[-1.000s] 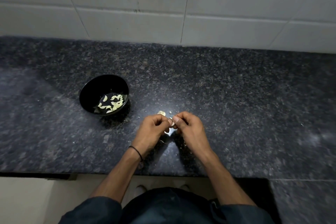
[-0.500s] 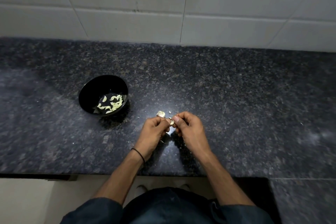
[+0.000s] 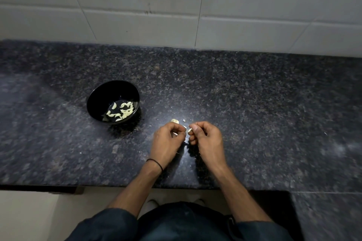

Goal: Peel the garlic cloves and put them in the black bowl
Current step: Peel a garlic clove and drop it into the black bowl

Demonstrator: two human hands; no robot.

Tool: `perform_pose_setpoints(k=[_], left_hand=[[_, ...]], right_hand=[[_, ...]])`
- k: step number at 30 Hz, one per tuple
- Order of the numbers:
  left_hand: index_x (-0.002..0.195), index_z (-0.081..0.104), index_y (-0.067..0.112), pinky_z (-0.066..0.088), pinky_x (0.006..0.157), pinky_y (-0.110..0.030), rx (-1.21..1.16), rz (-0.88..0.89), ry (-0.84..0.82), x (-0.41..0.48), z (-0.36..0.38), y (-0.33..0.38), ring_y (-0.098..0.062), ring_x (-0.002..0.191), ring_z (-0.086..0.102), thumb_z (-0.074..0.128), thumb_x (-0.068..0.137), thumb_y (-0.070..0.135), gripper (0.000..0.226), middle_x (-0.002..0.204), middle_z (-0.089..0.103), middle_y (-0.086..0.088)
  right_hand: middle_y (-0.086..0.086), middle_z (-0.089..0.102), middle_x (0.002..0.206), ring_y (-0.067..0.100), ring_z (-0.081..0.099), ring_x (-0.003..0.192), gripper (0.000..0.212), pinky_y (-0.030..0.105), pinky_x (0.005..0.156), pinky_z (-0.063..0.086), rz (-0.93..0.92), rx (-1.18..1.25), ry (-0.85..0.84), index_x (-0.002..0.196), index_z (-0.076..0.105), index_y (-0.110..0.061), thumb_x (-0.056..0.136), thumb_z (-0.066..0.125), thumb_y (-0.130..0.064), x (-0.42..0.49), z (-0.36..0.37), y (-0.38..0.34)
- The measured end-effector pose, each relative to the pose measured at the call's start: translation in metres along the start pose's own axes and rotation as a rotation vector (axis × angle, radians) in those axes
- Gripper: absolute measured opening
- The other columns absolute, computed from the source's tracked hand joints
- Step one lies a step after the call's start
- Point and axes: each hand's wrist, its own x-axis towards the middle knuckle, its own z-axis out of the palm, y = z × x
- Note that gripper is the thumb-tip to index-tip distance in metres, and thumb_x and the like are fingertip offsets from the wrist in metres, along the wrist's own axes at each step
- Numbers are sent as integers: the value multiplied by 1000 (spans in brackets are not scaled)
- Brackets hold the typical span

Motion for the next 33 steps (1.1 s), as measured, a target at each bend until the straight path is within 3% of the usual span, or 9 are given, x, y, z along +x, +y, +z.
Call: perform_pose_setpoints(k=[7,11,16,20,22,25,26,29,33], left_hand=[[110,68,10,54,62,-18,-180,96,-53,-12,-3,11,-4,59,68,48,101,3,23,79,76,-4],[106,67,13,53,67,-19,-213,88,-48,-15,-4,11,0,56,61,47,102,7,21,80,77,0],[91,72,22,52,73,-23,-131,169,-54,-16,-5,11,-4,80,70,63,97,22,12,83,74,10],[87,73,14,49,64,-25,-205,106,-56,-14,-6,12,-1,61,62,60,98,14,17,79,74,0],[89,70,6,56,57,-36,-299,29,-66,-14,-6,12,-3,48,56,58,100,13,19,78,73,-8],[90,68,3,58,56,-55,-376,-32,-83,-14,-5,9,-28,50,65,57,101,16,21,78,73,-11],[90,68,3,58,55,-52,-383,-38,-84,-13,-5,10,-32,52,66,57,101,17,21,78,73,-11],[92,66,-1,48,46,-27,-347,-46,-59,-14,-6,13,-11,40,56,56,102,14,21,75,72,-11],[88,65,1,51,47,-29,-368,-48,-62,-14,-6,12,-20,48,65,57,102,15,21,74,70,-11]], right_hand=[[2,68,74,12,60,62,20,31,55,52,-12,-33,49,86,68,-13,101,56,-18,-2,1,1],[0,69,74,15,63,63,19,25,55,52,-33,-101,81,88,68,-16,102,56,-22,-2,1,0],[-4,71,77,7,65,69,21,15,60,47,-75,-194,93,86,68,-18,102,57,-23,-2,1,-2],[-2,69,76,8,60,63,21,24,57,49,-61,-134,48,87,68,-14,102,53,-16,-1,2,-2],[-3,67,77,6,58,62,21,24,57,49,-52,-115,37,92,69,-17,103,51,-14,0,0,-2],[-3,66,84,0,58,65,22,15,60,48,-65,-126,31,98,66,-21,103,48,-8,-1,-2,-3],[-3,67,88,-1,58,68,24,14,63,49,-70,-134,23,100,65,-21,102,47,-5,-1,-3,-3],[-6,67,100,0,62,87,30,21,78,53,-99,-183,-22,101,65,-20,98,46,2,-2,-2,-3],[-8,69,100,5,64,92,11,24,80,53,-100,-192,-55,99,67,-22,101,56,-21,-1,-2,-4]])
